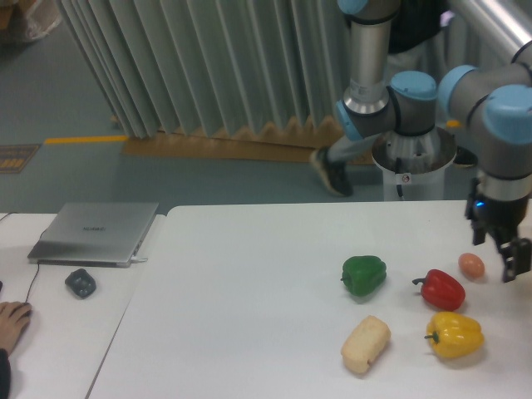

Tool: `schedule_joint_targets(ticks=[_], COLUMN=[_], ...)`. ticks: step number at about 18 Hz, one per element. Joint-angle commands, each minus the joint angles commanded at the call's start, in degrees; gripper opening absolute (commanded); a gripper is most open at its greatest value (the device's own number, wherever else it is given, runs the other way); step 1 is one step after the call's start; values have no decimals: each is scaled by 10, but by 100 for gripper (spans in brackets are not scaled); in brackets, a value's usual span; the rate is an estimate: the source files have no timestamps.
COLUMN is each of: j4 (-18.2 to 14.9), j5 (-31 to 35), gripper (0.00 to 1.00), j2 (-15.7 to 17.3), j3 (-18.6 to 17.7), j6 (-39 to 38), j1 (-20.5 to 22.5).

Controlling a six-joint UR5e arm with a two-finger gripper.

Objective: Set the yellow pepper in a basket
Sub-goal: 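Move the gripper down over the yellow bell pepper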

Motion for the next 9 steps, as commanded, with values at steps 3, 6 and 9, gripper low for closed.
schedule_joint_targets(ticks=[3,6,9], j4=[11,28,44], j5=[5,16,16], gripper=[100,100,100], j2=[-28,-48,-75], j3=[5,18,37], j6=[-6,-8,-25], j1=[-16,-24,-33])
